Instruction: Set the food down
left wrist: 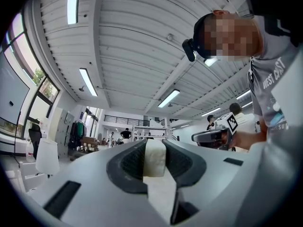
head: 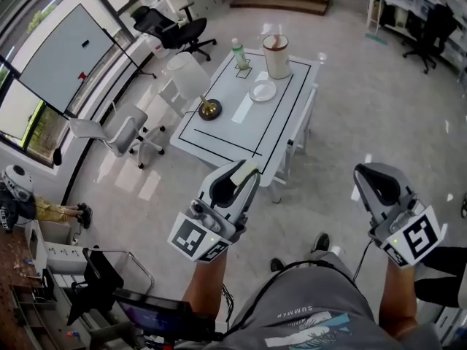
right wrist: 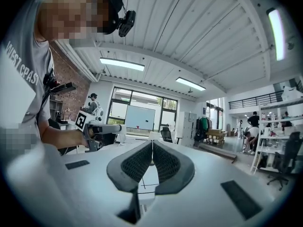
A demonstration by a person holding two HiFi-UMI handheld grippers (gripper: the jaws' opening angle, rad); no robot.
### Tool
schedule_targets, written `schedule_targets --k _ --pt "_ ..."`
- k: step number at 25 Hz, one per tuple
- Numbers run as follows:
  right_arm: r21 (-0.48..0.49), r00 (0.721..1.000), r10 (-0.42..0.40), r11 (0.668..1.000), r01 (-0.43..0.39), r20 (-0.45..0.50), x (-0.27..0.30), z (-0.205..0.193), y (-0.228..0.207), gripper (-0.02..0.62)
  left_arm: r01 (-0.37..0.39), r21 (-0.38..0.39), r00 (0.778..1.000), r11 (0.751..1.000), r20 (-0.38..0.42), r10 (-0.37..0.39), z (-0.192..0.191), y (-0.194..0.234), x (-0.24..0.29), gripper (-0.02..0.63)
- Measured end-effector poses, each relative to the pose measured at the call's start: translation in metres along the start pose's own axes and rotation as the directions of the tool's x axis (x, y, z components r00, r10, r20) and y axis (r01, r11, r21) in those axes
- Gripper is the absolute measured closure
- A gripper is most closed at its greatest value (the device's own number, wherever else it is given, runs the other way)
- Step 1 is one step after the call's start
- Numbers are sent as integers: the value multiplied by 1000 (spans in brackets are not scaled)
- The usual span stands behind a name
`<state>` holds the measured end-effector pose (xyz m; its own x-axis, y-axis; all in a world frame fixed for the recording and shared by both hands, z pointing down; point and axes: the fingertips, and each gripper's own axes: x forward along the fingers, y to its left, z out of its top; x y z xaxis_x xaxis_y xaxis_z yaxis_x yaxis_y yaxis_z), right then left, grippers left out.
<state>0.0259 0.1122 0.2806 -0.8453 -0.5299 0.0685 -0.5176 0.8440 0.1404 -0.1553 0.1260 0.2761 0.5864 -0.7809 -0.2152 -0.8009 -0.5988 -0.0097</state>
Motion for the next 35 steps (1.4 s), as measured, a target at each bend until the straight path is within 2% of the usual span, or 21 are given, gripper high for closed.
schedule_targets --k 10,17,21,26,35 --pt "9 998 54 998 -54 18 -15 -15 -103 589 -53 17 998 998 -13 54 -18 -16 98 506" --pt "28 997 74 997 -75 28 -35 -17 -153 589 -72 32 997 997 -27 73 -21 -33 146 506" --pt "44 996 79 996 -81 32 -26 -30 -163 589 -75 35 996 997 -42 76 -30 -26 154 506" --pt "51 995 95 994 -96 21 4 -40 -159 589 -87 28 995 996 -49 88 -39 3 149 506" --pt "31 999 37 999 -37 -1 66 -30 -149 589 -27 6 999 1000 -22 27 -39 73 145 506"
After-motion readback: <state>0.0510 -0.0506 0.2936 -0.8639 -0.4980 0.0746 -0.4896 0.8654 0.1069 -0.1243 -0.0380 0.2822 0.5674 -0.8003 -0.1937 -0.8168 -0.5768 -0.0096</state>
